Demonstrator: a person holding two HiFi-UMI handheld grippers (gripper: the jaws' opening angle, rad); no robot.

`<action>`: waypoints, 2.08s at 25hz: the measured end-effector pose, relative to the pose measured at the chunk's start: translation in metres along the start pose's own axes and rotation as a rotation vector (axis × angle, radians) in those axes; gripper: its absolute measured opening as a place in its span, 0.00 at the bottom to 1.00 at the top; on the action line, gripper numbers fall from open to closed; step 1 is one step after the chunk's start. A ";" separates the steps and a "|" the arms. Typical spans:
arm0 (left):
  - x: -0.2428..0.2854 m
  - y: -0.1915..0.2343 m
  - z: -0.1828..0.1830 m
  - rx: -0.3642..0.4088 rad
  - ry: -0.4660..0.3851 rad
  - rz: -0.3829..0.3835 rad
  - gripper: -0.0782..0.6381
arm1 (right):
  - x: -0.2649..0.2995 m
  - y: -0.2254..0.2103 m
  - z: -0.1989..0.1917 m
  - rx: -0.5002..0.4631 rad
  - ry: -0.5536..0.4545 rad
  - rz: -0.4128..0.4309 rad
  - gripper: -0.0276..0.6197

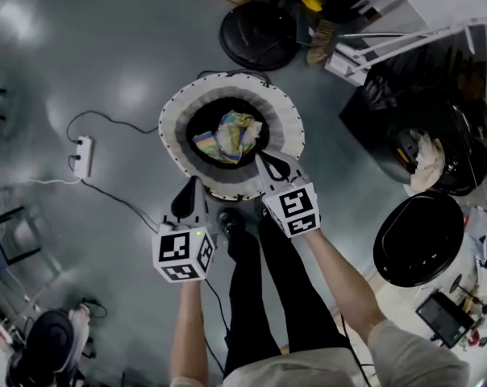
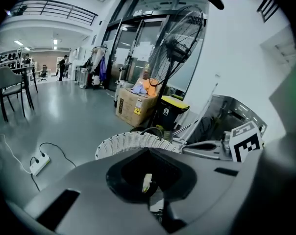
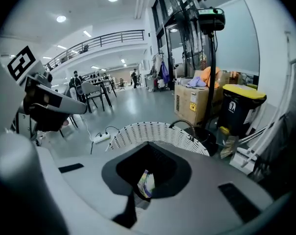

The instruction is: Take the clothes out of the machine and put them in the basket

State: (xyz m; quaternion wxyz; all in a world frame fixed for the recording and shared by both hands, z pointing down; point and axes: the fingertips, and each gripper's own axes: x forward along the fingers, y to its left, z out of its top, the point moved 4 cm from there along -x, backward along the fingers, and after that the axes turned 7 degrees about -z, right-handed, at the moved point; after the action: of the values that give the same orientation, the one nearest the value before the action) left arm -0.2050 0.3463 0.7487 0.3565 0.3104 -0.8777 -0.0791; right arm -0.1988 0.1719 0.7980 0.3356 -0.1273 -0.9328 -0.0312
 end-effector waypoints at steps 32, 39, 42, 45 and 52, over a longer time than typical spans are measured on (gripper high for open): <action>0.182 -0.441 -0.031 0.490 0.201 -0.558 0.13 | -0.326 -0.352 -0.197 0.472 -0.068 -0.735 0.08; 0.207 -0.539 -0.055 0.573 0.217 -0.642 0.13 | -0.392 -0.410 -0.259 0.557 -0.067 -0.861 0.08; 0.216 -0.563 -0.064 0.595 0.229 -0.664 0.13 | -0.406 -0.425 -0.272 0.583 -0.065 -0.893 0.08; 0.225 -0.583 -0.069 0.632 0.231 -0.694 0.13 | -0.416 -0.439 -0.283 0.610 -0.065 -0.928 0.08; 0.252 -0.592 -0.086 0.674 0.281 -0.758 0.13 | -0.401 -0.452 -0.304 0.645 -0.046 -0.989 0.08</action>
State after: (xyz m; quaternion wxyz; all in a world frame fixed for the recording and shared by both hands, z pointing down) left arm 0.0027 -0.2689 0.7442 0.2973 0.7113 -0.6242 0.1266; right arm 0.1701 -0.3951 0.7904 0.2828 0.4305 -0.8508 0.1038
